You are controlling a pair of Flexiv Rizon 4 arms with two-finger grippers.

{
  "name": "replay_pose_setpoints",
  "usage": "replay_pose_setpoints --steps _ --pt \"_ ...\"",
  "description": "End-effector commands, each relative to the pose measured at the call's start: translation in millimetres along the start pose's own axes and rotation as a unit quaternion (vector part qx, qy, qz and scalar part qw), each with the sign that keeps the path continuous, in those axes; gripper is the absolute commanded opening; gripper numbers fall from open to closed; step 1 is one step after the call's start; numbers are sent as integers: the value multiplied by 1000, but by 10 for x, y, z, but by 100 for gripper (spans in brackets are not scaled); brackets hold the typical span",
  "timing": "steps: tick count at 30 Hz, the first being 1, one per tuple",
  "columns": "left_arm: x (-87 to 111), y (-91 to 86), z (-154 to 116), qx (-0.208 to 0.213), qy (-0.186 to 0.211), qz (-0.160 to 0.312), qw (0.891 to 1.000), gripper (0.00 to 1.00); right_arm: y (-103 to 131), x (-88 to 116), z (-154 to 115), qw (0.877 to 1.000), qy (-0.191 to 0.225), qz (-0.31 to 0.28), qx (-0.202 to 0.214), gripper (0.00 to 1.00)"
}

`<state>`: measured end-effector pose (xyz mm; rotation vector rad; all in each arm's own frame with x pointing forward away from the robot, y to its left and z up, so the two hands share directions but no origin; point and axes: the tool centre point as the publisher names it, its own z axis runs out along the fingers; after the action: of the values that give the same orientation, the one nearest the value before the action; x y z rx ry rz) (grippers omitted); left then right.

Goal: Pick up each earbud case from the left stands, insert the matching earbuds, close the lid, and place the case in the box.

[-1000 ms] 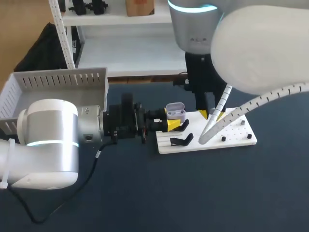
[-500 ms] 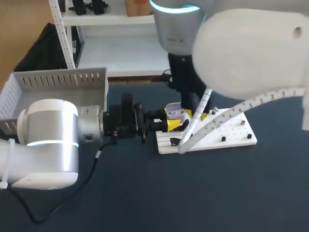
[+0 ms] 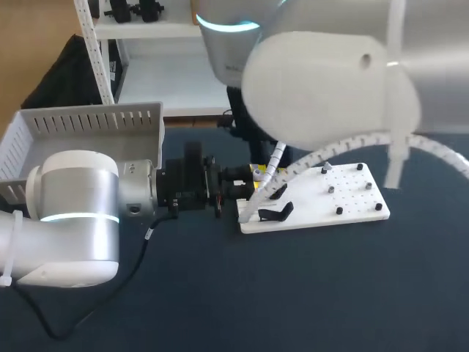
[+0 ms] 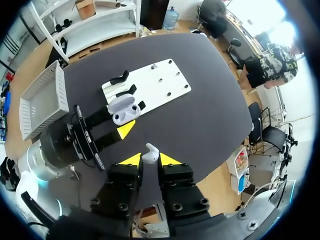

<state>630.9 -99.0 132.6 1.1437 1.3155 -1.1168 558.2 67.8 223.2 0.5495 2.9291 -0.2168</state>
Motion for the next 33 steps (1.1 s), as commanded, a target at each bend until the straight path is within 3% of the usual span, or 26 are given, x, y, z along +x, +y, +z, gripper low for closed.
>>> replay_pose_setpoints --steps 1,19,33 --pt "7 -6 4 -2 -2 1 1000 0 126 -64 100 1000 0 7 14 0" --pt "7 -6 4 -2 -2 1 1000 0 217 -332 339 1000 -15 9 21 0" --pt "7 -6 4 -2 -2 1 1000 0 250 -385 447 1000 -4 21 23 0"
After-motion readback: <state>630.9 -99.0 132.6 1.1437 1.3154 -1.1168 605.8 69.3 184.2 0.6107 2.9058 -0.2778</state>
